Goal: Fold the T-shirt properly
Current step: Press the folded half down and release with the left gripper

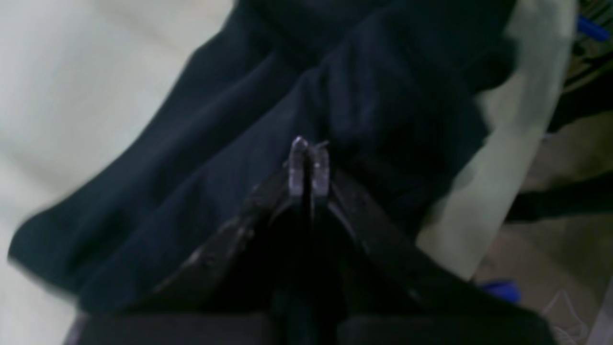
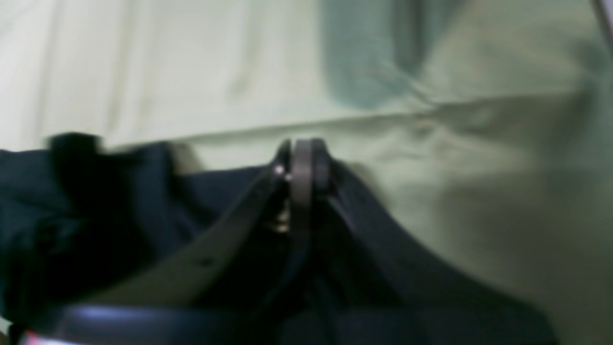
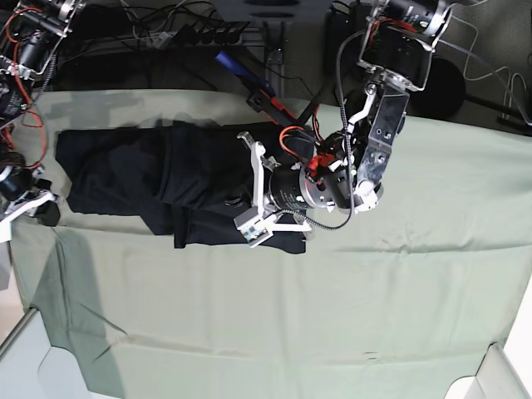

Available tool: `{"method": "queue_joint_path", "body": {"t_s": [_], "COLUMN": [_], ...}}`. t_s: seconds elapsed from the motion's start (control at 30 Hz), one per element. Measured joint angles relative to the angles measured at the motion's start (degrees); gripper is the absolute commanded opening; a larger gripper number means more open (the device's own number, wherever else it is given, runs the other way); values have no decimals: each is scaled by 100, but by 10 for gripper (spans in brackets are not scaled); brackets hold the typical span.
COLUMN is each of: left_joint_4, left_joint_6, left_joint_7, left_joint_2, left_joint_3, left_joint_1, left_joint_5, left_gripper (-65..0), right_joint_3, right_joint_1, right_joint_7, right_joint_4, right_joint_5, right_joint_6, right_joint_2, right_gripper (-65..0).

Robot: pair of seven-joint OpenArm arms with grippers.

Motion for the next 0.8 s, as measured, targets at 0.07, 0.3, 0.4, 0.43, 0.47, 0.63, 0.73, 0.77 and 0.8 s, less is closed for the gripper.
{"method": "queue_joint_path", "body": {"t_s": [0.07, 0.3, 0.4, 0.43, 0.47, 0.63, 0.73, 0.77, 0.8], "left_joint_4": [0, 0, 0, 0, 0, 0, 0, 0, 0], "left_joint_6": [2, 4, 2, 4, 4, 2, 4, 2, 2], "left_joint_7": [2, -24, -39, -42, -44, -44, -44, -44, -46], "left_joint_2": [-166, -599, -675, -675, -673, -673, -673, -673, -671], "left_joint_3": [0, 0, 0, 0, 0, 0, 0, 0, 0], "left_joint_1": [0, 0, 2, 0, 0, 0, 0, 0, 2], "left_joint_5": [-11, -7, -4, -4, -13, -22, -22, -20, -22], "left_gripper": [-650, -650, -650, -650, -650, -650, -650, -650, -650], "right_joint_3": [-2, -61, -142, -157, -157, -157, -157, -157, -157], "right_joint_1": [7, -22, -85, -103, -114, -131, -131, -131, -131], "right_joint_7": [0, -251, -310, -328, -356, -549, -549, -549, -564], "right_joint_4": [-284, -758, -870, -922, -994, -1270, -1279, -1279, -1279], "right_joint_5": [28, 538, 638, 678, 671, 857, 868, 868, 870], "right_joint_6": [-2, 0, 0, -2, -2, 0, 0, 0, 0], "right_joint_2": [192, 315, 299, 284, 269, 221, 208, 208, 208], "right_gripper": [-322, -290, -290, -290, -290, -291, -292, -292, -292]}}
